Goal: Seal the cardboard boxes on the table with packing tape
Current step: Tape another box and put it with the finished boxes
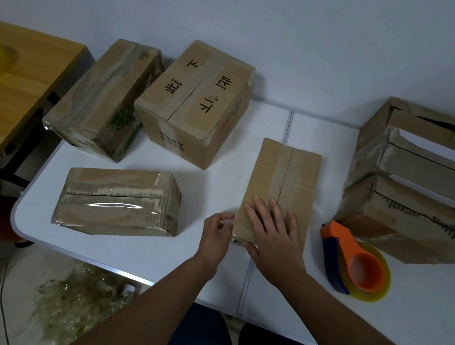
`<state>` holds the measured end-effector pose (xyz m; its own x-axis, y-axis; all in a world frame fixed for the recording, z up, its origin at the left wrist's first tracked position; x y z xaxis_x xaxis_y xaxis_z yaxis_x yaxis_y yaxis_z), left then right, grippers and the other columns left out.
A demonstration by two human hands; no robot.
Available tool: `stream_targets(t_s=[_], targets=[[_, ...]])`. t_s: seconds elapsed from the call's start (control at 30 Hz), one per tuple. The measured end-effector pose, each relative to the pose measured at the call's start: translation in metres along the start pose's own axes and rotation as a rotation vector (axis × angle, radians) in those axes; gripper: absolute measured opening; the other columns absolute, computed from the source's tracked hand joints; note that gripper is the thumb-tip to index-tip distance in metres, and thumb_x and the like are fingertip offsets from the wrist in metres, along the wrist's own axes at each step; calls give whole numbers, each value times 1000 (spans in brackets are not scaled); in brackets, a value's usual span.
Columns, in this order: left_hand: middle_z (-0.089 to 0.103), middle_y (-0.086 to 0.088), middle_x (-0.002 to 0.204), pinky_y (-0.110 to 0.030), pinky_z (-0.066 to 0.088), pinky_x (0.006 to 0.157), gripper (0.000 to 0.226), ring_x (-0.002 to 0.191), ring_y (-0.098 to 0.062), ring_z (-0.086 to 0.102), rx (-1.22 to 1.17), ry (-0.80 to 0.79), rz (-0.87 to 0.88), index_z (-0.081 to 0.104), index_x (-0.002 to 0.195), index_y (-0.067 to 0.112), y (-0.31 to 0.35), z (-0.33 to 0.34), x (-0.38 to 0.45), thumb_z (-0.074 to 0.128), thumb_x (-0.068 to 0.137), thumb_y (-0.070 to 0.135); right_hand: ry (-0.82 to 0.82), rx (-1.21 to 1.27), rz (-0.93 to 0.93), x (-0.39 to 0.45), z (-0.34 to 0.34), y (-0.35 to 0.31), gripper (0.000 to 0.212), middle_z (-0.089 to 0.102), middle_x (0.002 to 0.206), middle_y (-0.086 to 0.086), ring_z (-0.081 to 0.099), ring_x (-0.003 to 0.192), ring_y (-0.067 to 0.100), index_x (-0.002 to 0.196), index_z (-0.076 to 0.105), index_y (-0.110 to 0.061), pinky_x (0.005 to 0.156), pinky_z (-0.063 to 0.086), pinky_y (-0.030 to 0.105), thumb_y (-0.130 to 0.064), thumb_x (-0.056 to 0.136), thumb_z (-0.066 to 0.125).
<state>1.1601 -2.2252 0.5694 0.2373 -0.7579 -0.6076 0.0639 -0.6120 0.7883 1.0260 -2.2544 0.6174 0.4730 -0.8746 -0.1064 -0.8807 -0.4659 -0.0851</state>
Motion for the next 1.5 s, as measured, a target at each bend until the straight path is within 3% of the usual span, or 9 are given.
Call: stream_targets(t_s=[0.2,0.4,0.53,0.63,0.73,1.03,1.2,1.33,1.5], targets=[[69,-2,102,-34,52,85,14,98,-21,65,127,65,-26,65,103,18,7,-13,5,51,102,21,-20,-8,-4,1,-1,-1,77,21,162,2,21,148,31,154,26,-21,115,23,58,-52,89,54],[73,-7,101,-30,58,87,24,96,-20,70,-149,44,-110,72,103,12,18,-12,-29,49,101,7,-31,-16,7,1,-1,-2,76,24,161,3,24,147,32,153,27,-21,114,25,59,-55,89,50],[65,8,115,-28,50,98,35,110,-12,60,108,-112,21,63,124,22,27,-2,-42,45,101,3,-25,-15,-1,1,-2,-3,72,27,160,4,27,146,33,153,30,-20,113,26,59,-55,91,38],[66,11,117,-12,50,84,36,106,-3,62,222,-247,138,59,124,24,28,-12,-38,64,94,4,-45,-25,6,-1,0,-2,72,23,162,3,23,147,32,154,25,-21,115,23,58,-57,91,24],[67,1,108,-17,54,77,34,93,-13,68,387,-284,282,57,116,18,42,-14,-26,74,88,10,-45,-27,7,-1,-1,-2,73,24,161,2,24,147,31,153,28,-20,114,23,58,-58,91,25],[40,5,136,-21,56,79,71,81,-5,65,604,-384,517,42,140,29,55,-10,-8,78,83,5,-88,41,-40,1,6,-1,97,13,164,2,13,150,31,156,17,-21,116,16,61,-50,78,67],[36,13,145,-24,54,90,70,98,-7,64,652,-346,595,38,144,39,61,-14,-8,72,89,11,-66,397,18,8,-18,14,77,4,164,-11,-7,151,18,154,19,-29,121,0,53,-64,87,30],[20,11,160,-28,30,113,68,144,-12,29,748,-297,553,23,153,35,73,-11,-9,53,95,53,118,806,510,-1,-28,80,66,20,160,-1,21,147,27,153,21,-25,118,26,51,-41,97,52],[-12,1,166,-47,-5,122,84,152,-21,-12,1121,-104,650,5,158,32,90,23,-17,12,88,77,-6,1216,600,-31,-18,47,55,58,128,-10,61,109,8,148,29,-33,99,51,38,-41,98,51]])
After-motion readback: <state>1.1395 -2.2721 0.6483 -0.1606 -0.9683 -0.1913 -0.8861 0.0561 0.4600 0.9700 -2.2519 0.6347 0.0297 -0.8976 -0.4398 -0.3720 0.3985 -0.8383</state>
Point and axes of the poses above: each hand's wrist, its own x-axis towards the middle knuckle, its own z-axis out of the palm, y = z × x, the point moved 8 cm from there along x, towards the middle knuckle
